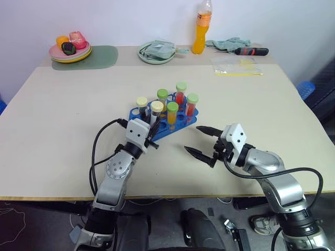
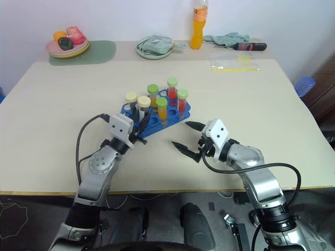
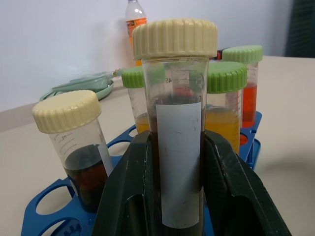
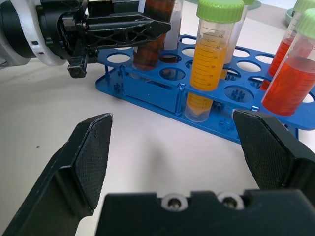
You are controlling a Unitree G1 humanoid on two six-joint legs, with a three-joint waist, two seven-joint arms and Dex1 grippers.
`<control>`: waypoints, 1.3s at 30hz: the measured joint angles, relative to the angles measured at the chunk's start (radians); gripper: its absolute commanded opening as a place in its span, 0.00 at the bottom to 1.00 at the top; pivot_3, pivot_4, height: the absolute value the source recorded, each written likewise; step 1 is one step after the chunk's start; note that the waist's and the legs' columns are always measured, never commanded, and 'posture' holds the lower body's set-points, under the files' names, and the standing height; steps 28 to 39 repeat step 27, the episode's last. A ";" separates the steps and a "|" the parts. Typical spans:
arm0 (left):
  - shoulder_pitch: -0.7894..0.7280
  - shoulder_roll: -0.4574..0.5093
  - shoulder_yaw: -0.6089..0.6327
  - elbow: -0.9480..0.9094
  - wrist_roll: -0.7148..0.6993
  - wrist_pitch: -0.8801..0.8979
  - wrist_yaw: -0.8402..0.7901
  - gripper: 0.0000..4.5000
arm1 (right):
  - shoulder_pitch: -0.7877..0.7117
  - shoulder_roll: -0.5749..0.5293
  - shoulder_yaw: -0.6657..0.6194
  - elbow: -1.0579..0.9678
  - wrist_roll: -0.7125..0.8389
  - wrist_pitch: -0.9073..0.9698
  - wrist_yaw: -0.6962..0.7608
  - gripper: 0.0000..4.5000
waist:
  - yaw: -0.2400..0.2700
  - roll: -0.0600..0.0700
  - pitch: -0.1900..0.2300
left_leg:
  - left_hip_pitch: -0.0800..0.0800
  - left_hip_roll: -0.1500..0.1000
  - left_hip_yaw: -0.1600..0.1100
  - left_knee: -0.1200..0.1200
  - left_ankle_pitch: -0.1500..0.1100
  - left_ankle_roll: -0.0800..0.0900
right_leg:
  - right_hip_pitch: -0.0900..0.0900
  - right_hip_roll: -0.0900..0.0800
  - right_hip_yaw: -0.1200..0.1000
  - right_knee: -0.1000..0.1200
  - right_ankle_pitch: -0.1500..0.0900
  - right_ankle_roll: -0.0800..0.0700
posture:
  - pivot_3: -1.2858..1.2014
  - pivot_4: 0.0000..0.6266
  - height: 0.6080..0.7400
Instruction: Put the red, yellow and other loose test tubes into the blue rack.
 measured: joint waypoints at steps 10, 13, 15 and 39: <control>0.147 0.152 0.181 -0.256 -0.310 0.213 -0.105 0.71 | -0.008 -0.121 -0.118 -0.017 0.094 0.078 0.064 0.96 | -0.009 0.000 0.000 | 0.001 0.001 0.000 -0.002 0.000 0.000 | 0.000 0.001 0.000 0.000 0.000 0.000 | 0.52 0.24 1.00; 0.248 0.285 0.308 -0.368 -0.441 0.327 -0.168 0.71 | -0.004 -0.191 -0.195 0.022 0.118 0.086 0.109 0.96 | -0.007 0.000 0.001 | 0.002 0.001 0.000 -0.003 0.000 0.000 | 0.000 0.000 0.000 -0.001 -0.001 -0.001 | 0.52 0.24 1.00; 0.314 0.361 0.382 -0.402 -0.489 0.373 -0.208 0.71 | 0.006 -0.224 -0.232 0.080 0.115 0.071 0.131 0.96 | -0.004 0.000 0.001 | 0.003 0.001 0.001 -0.004 0.000 0.000 | 0.002 0.000 0.000 -0.003 -0.002 -0.004 | 0.52 0.24 1.00; 0.457 0.465 0.544 -0.316 -0.443 0.350 -0.276 0.71 | 0.010 -0.254 -0.290 0.296 0.074 -0.026 0.183 0.96 | -0.008 0.000 0.001 | 0.004 0.001 0.003 -0.008 0.000 0.000 | 0.002 0.000 0.002 -0.007 -0.002 -0.004 | 0.52 0.24 1.00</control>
